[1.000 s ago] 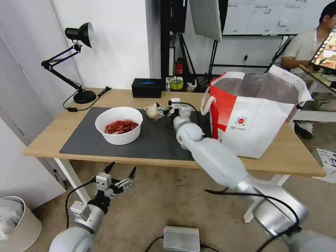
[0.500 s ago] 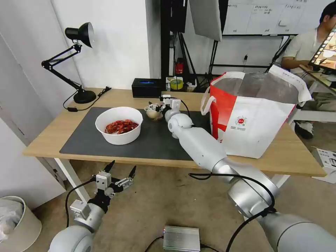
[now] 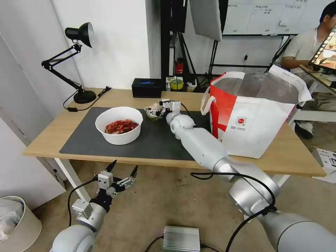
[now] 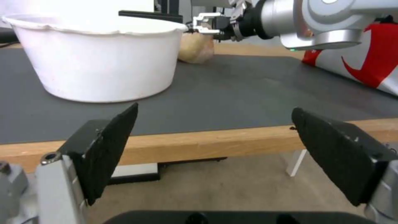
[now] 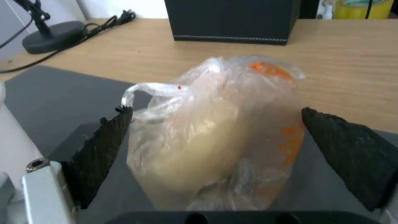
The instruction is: Pick up the trash from the table and place it into the takeout bag.
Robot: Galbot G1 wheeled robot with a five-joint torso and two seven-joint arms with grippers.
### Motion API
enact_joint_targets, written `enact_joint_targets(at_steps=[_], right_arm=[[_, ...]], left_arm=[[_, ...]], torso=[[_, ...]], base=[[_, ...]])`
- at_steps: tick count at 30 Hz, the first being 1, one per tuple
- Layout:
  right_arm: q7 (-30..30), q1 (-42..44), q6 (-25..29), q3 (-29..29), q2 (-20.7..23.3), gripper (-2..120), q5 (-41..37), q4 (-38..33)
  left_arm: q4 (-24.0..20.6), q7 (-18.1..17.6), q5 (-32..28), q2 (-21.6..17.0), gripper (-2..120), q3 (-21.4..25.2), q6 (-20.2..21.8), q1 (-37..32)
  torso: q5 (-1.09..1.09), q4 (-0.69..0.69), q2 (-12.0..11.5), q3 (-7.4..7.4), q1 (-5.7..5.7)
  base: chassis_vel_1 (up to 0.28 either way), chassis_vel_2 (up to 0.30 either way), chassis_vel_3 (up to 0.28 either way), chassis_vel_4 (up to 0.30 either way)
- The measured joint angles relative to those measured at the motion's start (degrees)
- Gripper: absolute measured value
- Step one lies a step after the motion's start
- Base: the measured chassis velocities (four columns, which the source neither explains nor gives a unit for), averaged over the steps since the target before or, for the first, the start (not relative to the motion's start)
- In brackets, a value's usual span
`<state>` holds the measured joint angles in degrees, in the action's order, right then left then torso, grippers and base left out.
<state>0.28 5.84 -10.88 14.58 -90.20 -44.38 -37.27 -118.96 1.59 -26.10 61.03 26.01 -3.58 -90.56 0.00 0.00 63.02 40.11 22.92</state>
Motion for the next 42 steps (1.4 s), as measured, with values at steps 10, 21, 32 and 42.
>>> enact_joint_targets(at_steps=[10, 21, 32, 42], right_arm=[[-1.30, 0.38, -0.91, 0.79, 0.02, 100, 0.27, 0.19], [-1.68, 0.75, -1.23, 0.85, 0.15, 65, 0.21, -0.05], [-1.28, 2.70, -1.96, 0.83, 0.81, 24, -0.09, -2.77], [3.75, 7.14, -3.85, 2.52, 9.51, 0, -3.74, -19.88]], left_arm=[[-0.07, 0.00, 0.00, 0.13, 100, 0.05, -0.02, 0.05], [-0.24, 0.00, 0.00, 0.04, 100, 0.03, -0.04, 0.04], [-0.39, -0.04, -0.13, 0.25, 100, -0.28, -0.05, -0.11], [-1.84, -0.11, -0.09, 0.11, 100, 1.23, -0.05, -1.51]], torso=[[0.00, 0.00, 0.00, 0.00, 0.00], [0.00, 0.00, 0.00, 0.00, 0.00], [0.00, 0.01, 0.00, 0.00, 0.00], [0.01, 0.01, 0.00, 0.00, 0.00]], base=[[0.000, 0.000, 0.000, 0.000], [0.000, 0.000, 0.000, 0.000], [0.000, 0.000, 0.000, 0.000], [0.000, 0.000, 0.000, 0.000]])
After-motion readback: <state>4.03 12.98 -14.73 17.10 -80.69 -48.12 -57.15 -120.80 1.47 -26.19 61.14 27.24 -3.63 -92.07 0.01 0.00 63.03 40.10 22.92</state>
